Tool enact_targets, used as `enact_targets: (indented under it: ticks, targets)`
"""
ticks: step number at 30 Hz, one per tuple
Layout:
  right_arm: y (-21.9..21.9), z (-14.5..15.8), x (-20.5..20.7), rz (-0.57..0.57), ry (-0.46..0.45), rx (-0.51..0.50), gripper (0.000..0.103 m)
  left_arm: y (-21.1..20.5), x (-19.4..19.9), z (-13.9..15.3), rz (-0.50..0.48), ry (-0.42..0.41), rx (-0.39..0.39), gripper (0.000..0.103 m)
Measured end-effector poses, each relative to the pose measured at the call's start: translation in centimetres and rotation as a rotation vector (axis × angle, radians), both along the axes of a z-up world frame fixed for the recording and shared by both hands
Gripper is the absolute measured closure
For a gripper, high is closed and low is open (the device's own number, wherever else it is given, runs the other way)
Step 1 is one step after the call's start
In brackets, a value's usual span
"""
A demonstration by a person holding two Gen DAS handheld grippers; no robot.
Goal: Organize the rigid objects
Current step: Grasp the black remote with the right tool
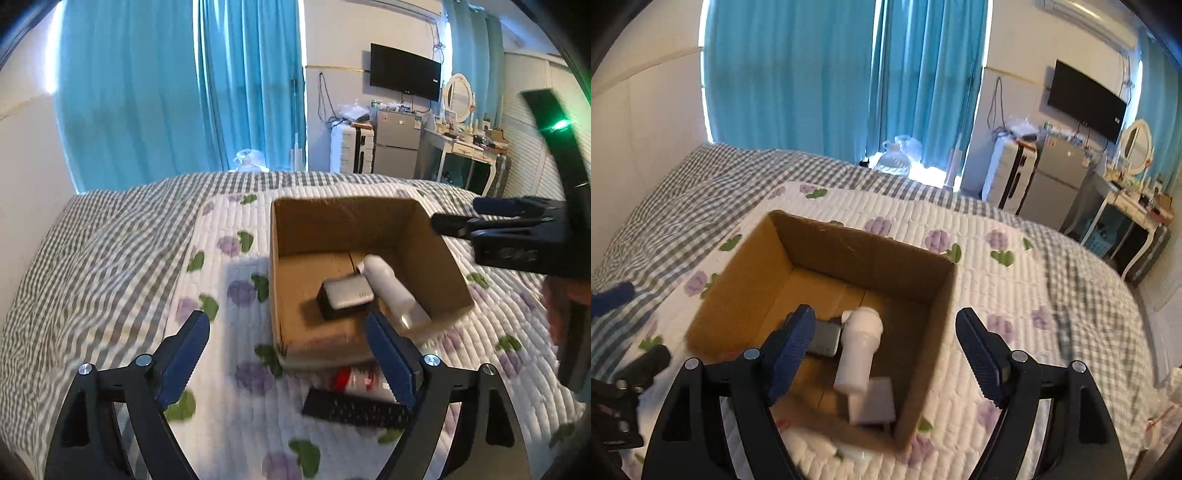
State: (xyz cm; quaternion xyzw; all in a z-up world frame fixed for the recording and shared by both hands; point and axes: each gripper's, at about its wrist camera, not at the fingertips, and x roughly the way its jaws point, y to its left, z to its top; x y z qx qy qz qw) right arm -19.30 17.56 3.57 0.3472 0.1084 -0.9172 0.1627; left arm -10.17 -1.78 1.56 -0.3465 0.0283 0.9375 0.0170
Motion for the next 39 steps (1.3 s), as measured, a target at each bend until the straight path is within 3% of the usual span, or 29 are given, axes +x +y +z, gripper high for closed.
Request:
enact_targets:
  ticks: [8, 15, 19, 26, 33, 35, 37, 39]
  targets:
    - [0.1, 0.6, 7.8, 0.050, -0.014, -0.023, 0.024, -0.1, 4.7, -0.9, 0.015, -0.015, 0.010, 0.000]
    - [-1.0, -5.8, 10.3, 0.103, -0.096, 0.058, 0.024, -0.1, 5.0, -4.8, 0.065, -0.029, -0.037, 0.000]
    - [-1.7, -9.3, 10.3, 0.143, -0.168, 0.077, 0.024, 0.1, 4.7, -7.4, 0.075, -0.087, -0.084, 0.000]
    - [-3.7, -12.7, 9.5, 0.224, -0.262, 0.116, 0.024, 0.4, 4.9, -7.9, 0.068, -0.095, -0.090, 0.000]
    - [-4.8, -15.7, 9.8, 0.267, -0.346, 0.148, 0.036, -0.7, 4.9, -8.1, 0.116, -0.114, -0.056, 0.000]
    - [-4.8, -16.1, 10.0, 0.266, -0.347, 0.165, 0.043, -1.2, 4.8, -8.3, 0.137, -0.127, -0.048, 0.000]
    - [-4.7, -16.1, 10.2, 0.271, -0.362, 0.154, 0.059, -1.6, 4.6, -8.5, 0.156, -0.143, -0.039, 0.000]
    - [-4.4, -15.8, 10.9, 0.286, -0.378, 0.131, 0.064, -2.3, 4.4, -8.7, 0.177, -0.157, -0.020, 0.000]
